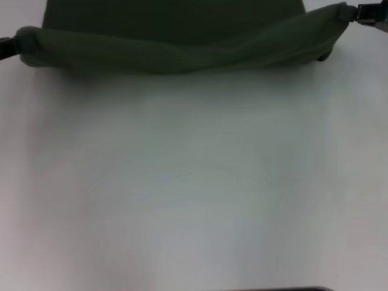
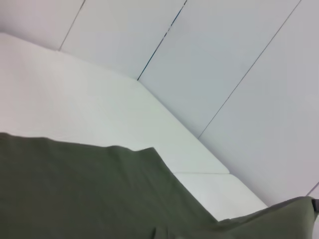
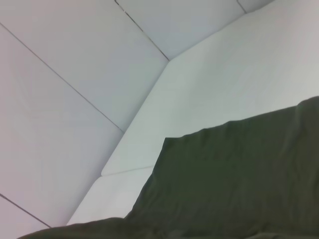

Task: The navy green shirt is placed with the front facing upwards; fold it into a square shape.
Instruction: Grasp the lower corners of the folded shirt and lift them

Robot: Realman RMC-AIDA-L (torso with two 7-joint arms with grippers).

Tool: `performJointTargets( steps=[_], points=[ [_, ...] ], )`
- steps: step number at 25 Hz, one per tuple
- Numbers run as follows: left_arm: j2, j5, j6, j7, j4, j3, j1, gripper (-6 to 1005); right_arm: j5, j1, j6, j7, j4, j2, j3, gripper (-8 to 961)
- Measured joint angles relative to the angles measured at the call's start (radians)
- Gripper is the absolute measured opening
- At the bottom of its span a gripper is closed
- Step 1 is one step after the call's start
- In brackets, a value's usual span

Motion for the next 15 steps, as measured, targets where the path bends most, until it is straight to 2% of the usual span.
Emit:
performJointTargets(
  steps=[6, 10, 15],
  points=[
    [0.002, 0.000, 0.013, -0.003, 0.006, -0.001, 0.004, 42, -0.001, 0.012, 0.002, 0.014, 0.005, -0.005, -0.008, 10],
    [0.002, 0.009, 0.014, 0.002, 0.001, 0.006, 0.015, 43, -0.004, 0.013, -0.005, 0.011, 0.006, 0.003, -0.018, 10],
    [0.003, 0.010, 0.015, 0.009, 0.001, 0.012, 0.054, 45, -0.001, -0.021, -0.024, -0.006, 0.007, 0.014, -0.015, 10]
  ],
)
